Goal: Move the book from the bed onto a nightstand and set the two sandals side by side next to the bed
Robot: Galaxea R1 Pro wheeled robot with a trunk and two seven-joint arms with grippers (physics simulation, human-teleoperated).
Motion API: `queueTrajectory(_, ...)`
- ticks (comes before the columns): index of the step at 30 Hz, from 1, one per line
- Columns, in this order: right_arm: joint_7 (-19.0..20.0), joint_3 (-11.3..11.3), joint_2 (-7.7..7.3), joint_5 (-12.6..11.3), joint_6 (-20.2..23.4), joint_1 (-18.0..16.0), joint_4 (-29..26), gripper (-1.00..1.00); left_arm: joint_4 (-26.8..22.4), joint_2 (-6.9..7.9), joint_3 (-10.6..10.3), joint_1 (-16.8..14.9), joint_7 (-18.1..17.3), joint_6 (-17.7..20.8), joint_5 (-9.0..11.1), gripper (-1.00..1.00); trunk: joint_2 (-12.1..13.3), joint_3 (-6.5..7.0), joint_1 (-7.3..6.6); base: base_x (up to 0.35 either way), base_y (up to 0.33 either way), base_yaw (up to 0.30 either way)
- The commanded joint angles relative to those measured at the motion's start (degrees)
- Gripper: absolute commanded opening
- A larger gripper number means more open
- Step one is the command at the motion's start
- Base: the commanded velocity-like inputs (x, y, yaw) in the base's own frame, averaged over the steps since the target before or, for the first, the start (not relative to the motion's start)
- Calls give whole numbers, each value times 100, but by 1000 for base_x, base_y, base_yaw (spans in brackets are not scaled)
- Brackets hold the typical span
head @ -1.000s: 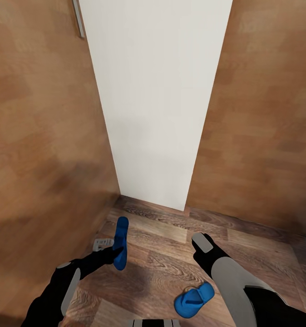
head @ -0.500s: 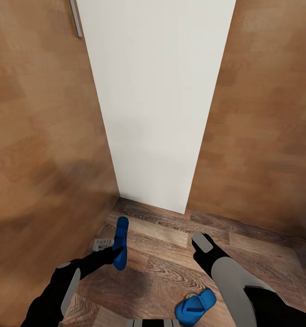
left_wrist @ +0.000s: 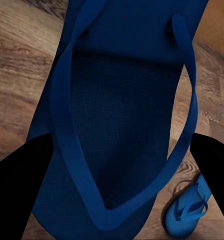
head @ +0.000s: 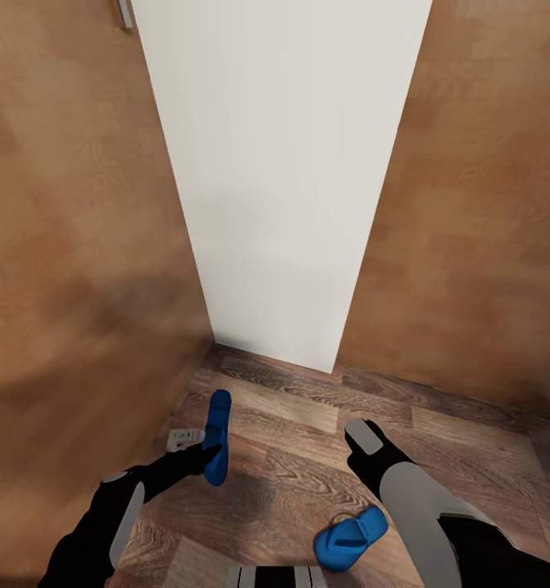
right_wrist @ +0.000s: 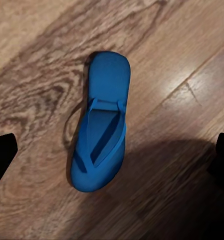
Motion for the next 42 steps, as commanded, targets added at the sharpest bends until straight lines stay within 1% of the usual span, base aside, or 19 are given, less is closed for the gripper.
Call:
queueTrajectory(1, -22, -24, 3, 16, 60, 0, 11, 100, -3, -1, 8, -3, -14, 52, 54, -100, -3, -27, 1, 0, 0, 0)
queueTrajectory(7, -18, -17, 3, 16, 60, 0, 96, 100, -3, -1, 8, -3, -14, 52, 52, -100, -12, -160, 17, 0, 0, 0)
queueTrajectory(25, -18, -15, 3, 16, 60, 0, 103, 100, -10, -1, 8, -3, -14, 53, 51, -100, -36, -559, 63, 0, 0, 0)
queueTrajectory(30, -18, -20, 3, 16, 60, 0, 103, 100, -249, -7, 8, -3, -14, 65, 58, -100, -42, -670, 76, 0, 0, 0)
queueTrajectory(36, -18, -18, 3, 16, 60, 0, 103, 100, -315, -10, 2, -3, -14, 69, 59, -100, -50, -803, 91, 0, 0, 0)
queueTrajectory(42, -11, -22, 3, 16, 60, 0, 103, 100, -319, -10, -1, -3, -14, 70, 59, -100, -50, -803, 91, 0, 0, 0)
